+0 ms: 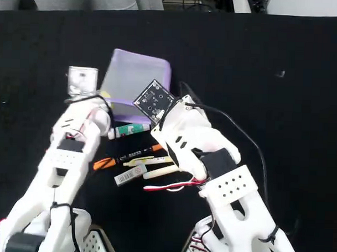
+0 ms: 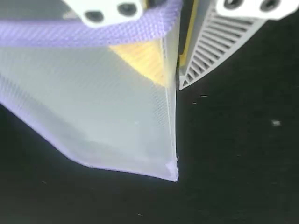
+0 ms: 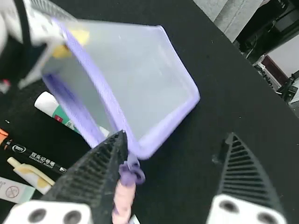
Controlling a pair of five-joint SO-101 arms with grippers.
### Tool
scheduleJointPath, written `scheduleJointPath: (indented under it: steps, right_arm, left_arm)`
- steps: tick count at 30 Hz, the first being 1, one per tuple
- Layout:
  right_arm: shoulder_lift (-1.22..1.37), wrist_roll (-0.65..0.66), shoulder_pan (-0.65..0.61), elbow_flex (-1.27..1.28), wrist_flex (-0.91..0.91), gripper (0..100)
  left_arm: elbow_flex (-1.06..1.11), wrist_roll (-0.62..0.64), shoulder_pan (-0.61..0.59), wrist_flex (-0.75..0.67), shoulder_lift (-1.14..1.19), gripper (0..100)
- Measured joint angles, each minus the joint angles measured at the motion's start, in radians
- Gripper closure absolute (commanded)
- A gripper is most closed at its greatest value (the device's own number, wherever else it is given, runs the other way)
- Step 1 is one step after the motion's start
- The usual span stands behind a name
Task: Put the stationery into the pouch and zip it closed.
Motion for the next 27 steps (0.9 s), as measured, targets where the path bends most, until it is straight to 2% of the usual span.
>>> scheduleJointPath:
  steps: [6,11,18,22,27]
  right_arm:
    - [0.0,0.015,0.0,-0.101,0.163,68.1]
    - [0.0,0.015,0.0,-0.172,0.258,68.1]
    - [0.0,0.114,0.0,-0.173,0.27,74.4]
    - [0.0,0.178,-0.015,-0.153,0.27,74.7]
    - [0.0,0.196,-0.077,-0.083,0.224,74.6]
  left_arm:
    - [-0.081,0.0,-0.14,0.17,-0.087,97]
    - [-0.092,0.031,-0.259,0.175,-0.087,97]
    - [-0.155,0.038,-0.431,0.175,-0.026,97]
    - [-0.158,0.038,-0.535,0.175,0.021,97]
    - [-0.158,0.038,-0.671,0.178,0.031,97]
